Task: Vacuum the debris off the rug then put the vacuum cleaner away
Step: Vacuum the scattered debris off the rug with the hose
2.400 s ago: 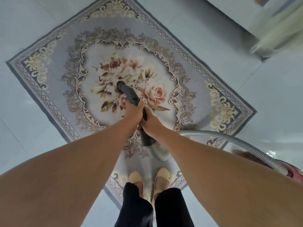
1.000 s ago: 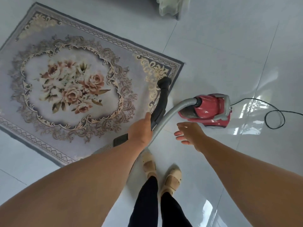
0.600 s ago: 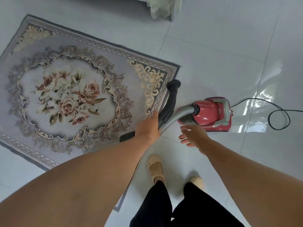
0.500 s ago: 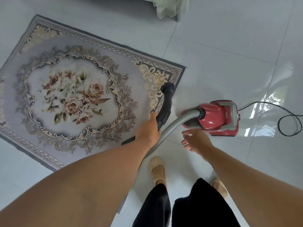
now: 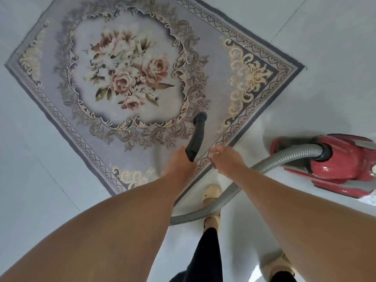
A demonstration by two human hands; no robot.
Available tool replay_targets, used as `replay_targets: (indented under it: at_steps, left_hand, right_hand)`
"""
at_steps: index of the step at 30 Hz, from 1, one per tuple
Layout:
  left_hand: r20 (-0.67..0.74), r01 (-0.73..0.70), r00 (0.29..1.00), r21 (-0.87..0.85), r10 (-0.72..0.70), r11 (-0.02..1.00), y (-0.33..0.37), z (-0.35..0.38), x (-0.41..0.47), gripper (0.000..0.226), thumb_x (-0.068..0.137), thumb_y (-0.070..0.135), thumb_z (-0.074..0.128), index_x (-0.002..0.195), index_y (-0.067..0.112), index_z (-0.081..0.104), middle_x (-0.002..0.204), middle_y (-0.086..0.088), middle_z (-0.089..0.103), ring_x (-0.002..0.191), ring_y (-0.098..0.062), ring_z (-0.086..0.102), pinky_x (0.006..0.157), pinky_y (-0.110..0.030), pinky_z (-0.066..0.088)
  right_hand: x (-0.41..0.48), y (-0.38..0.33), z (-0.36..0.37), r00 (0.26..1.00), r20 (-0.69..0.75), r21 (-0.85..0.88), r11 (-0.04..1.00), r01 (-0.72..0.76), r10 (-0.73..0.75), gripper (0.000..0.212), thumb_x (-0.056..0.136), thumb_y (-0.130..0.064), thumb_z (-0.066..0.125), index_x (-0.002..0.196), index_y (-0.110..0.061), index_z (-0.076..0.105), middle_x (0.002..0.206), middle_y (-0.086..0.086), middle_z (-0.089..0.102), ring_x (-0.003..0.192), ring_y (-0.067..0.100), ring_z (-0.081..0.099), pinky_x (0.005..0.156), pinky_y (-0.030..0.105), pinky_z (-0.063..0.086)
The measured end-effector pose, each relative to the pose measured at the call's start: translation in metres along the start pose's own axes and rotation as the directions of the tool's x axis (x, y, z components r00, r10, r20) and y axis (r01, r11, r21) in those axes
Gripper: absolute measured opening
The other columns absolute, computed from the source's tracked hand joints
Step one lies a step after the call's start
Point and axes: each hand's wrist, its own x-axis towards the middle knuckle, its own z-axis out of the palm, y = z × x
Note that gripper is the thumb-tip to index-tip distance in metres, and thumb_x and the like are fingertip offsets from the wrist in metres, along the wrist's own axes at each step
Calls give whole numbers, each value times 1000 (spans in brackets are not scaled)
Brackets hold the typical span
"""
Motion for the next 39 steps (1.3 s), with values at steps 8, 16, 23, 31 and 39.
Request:
replay_targets:
  at_steps: [8,16,23,31,39]
  left_hand:
    - [-17,237,971,-107,-240,966,-84,-9,65,23,78,22,60,100,19,54,78,-4,65,68,-23,66,65,-34,59]
    - [125,347,937,-240,-326,907,-93,-6,119,27,76,11,59,103,5,55,73,-11,64,54,-25,58,58,-32,53]
    - [88,349,937,-185,-338,919,-114,14,100,22,77,13,58,98,10,57,75,-7,67,55,-20,63,58,-31,58]
    - [131,351,936,-397,-326,848,-101,-1,153,15,81,7,59,95,2,55,57,-8,55,44,-21,50,49,-28,45]
    - [168,416,909,-372,-380,830,-137,25,112,9,75,4,59,84,4,59,58,-8,56,44,-21,50,53,-28,46]
  right_hand:
    - [60,-1,53,996,84,-188,982,-18,35,30,99,-13,38,112,0,62,110,20,65,103,36,61,89,44,51]
    - [95,-7,84,993,103,-216,976,-30,53,36,97,-15,45,129,-9,57,133,5,57,119,24,56,102,36,46]
    - [91,-8,80,993,96,-111,992,-56,67,35,97,-14,45,130,-14,59,129,8,60,120,26,56,105,40,45]
    - [111,-8,86,997,80,-171,985,-6,20,38,98,-18,41,132,-17,57,127,7,62,114,25,60,101,40,48]
    - [96,6,86,997,78,-239,971,8,10,35,98,-19,42,130,-17,58,132,5,60,119,23,56,100,36,46]
